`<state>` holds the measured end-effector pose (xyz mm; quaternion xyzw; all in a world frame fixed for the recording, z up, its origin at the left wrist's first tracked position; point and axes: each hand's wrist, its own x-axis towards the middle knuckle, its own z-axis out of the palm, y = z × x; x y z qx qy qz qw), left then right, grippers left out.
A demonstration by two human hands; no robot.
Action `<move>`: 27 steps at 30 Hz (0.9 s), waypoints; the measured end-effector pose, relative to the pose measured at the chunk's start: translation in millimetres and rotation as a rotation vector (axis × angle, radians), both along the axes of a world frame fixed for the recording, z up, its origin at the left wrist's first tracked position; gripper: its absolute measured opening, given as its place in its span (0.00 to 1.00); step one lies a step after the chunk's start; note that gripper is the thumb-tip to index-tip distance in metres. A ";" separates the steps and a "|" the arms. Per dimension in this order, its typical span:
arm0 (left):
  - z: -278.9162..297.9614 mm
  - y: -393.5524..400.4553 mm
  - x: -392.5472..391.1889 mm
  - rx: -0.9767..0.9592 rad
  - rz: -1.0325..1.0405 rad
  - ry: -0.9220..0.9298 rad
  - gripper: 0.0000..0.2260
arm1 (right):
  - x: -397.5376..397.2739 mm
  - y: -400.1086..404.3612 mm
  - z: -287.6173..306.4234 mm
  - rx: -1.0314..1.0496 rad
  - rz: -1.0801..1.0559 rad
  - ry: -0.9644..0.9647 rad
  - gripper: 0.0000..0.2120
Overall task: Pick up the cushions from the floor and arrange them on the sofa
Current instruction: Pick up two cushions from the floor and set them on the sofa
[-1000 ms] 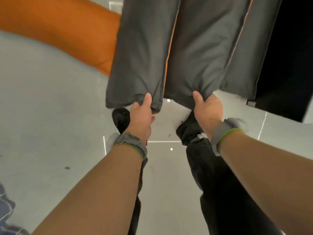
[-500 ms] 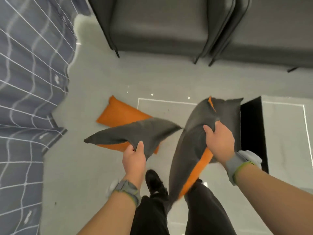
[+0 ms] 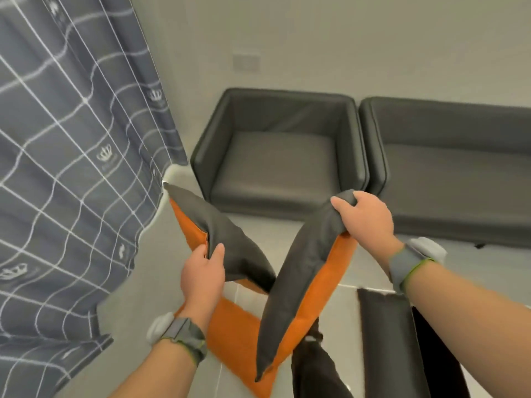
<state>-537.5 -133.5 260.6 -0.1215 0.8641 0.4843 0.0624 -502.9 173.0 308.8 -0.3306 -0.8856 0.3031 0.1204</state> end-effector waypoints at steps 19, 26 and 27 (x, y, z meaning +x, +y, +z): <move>167.1 208.9 -342.0 -0.298 -0.057 0.488 0.16 | -334.3 231.2 128.6 -0.856 0.050 0.456 0.07; 171.2 257.7 -439.0 -0.385 -0.271 0.554 0.09 | -387.8 281.2 101.9 -1.127 -0.135 0.462 0.08; 170.6 262.0 -454.2 -0.395 -0.301 0.552 0.09 | -394.5 285.7 100.1 -1.144 -0.157 0.450 0.08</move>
